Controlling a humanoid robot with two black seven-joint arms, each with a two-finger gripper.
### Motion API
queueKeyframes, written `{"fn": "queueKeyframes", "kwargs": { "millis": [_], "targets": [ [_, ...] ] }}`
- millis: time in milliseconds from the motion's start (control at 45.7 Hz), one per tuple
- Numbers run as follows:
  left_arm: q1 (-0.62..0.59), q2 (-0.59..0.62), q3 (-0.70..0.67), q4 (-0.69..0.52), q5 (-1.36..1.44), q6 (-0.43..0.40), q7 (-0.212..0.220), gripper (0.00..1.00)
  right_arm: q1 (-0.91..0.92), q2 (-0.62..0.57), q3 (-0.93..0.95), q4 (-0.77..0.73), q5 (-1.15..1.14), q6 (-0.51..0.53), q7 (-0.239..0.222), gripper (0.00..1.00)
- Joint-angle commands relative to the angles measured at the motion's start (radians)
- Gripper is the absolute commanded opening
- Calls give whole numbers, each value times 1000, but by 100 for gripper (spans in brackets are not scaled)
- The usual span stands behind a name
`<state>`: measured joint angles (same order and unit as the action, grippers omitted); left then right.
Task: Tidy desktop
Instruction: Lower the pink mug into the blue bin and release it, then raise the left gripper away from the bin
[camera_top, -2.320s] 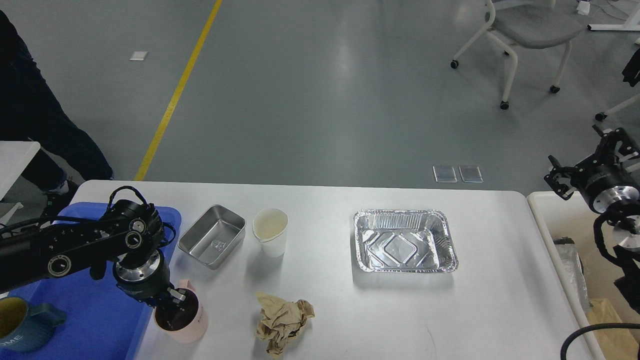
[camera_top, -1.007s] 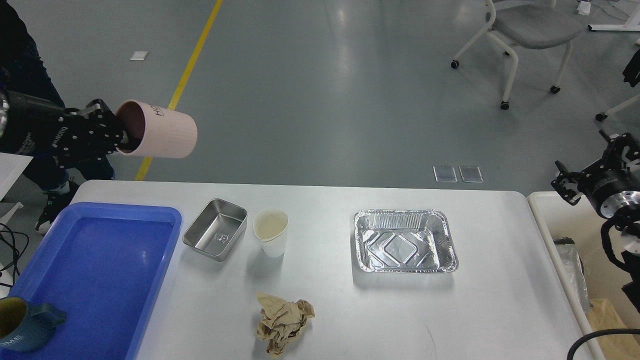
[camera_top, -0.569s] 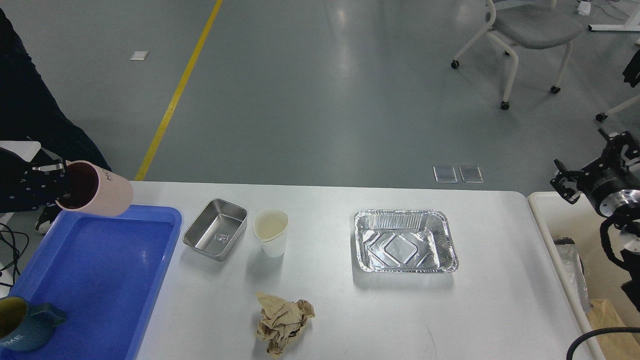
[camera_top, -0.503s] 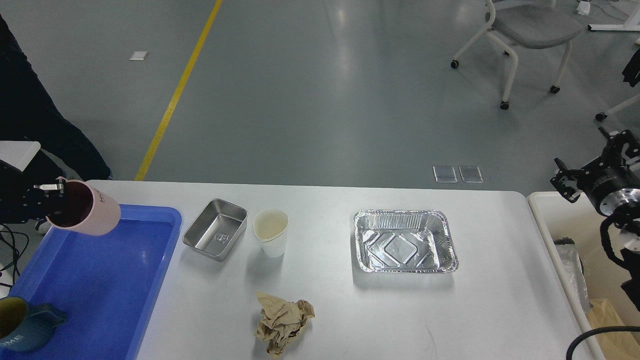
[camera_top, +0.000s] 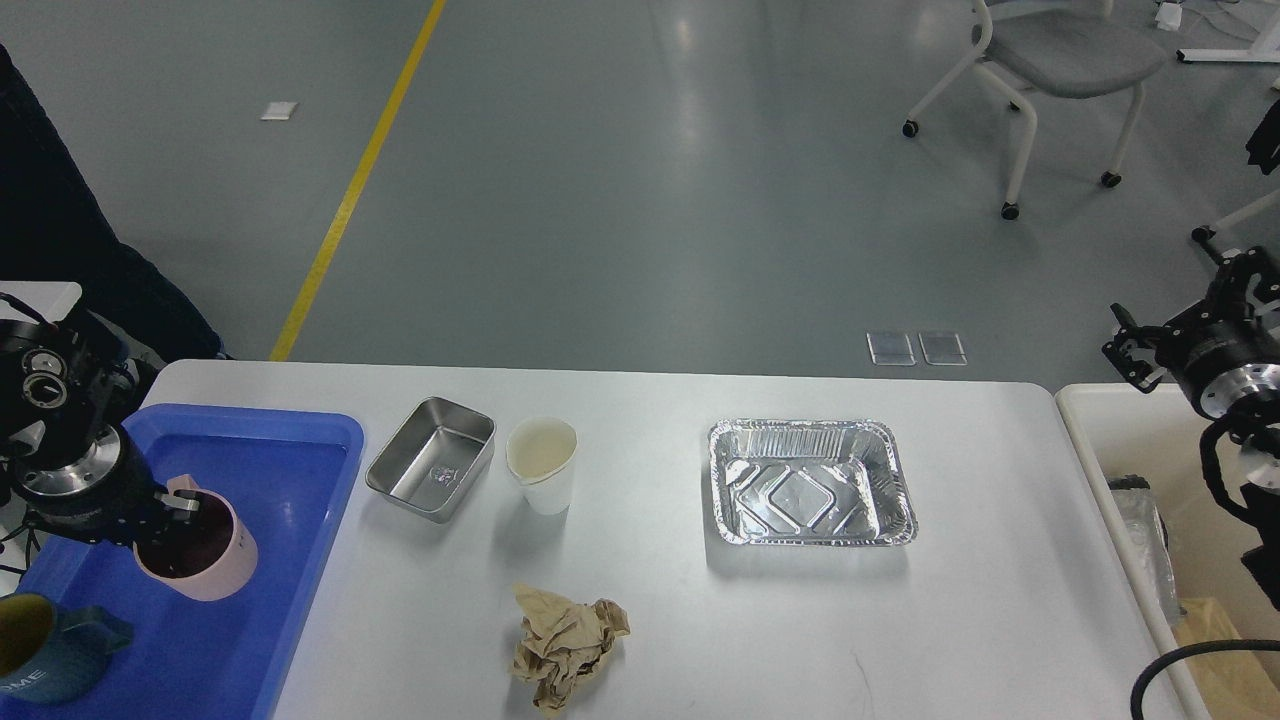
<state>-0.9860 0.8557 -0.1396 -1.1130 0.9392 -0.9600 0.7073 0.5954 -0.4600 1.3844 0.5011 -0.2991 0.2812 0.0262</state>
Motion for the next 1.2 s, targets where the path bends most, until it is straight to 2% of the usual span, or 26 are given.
{"fn": "queueKeyframes", "kwargs": {
  "millis": [0,241,569,744,897,1007,1182],
  "targets": [
    [1,-21,38,-16,6,0,1,2,18,-3,-2,-6,-2,-4,0,100],
    [1,-15,106,-56,12,0,6,2,30,-3,-4,-4,-2,-8,0,100],
    [1,-17,104,-67,21,0,6,5,30,-2,-4,-1,-2,-11,0,100],
    [3,-24,104,-67,27,0,4,11,24,-2,-4,4,-2,-11,0,100],
    [3,-26,104,-67,26,0,4,29,20,0,-4,4,-2,-8,0,100],
    [3,-26,101,-67,26,0,3,48,21,0,-4,4,-2,-8,0,100],
    [-11,-15,74,-62,10,0,-6,64,23,0,-4,4,-2,-8,0,100]
  ]
}}
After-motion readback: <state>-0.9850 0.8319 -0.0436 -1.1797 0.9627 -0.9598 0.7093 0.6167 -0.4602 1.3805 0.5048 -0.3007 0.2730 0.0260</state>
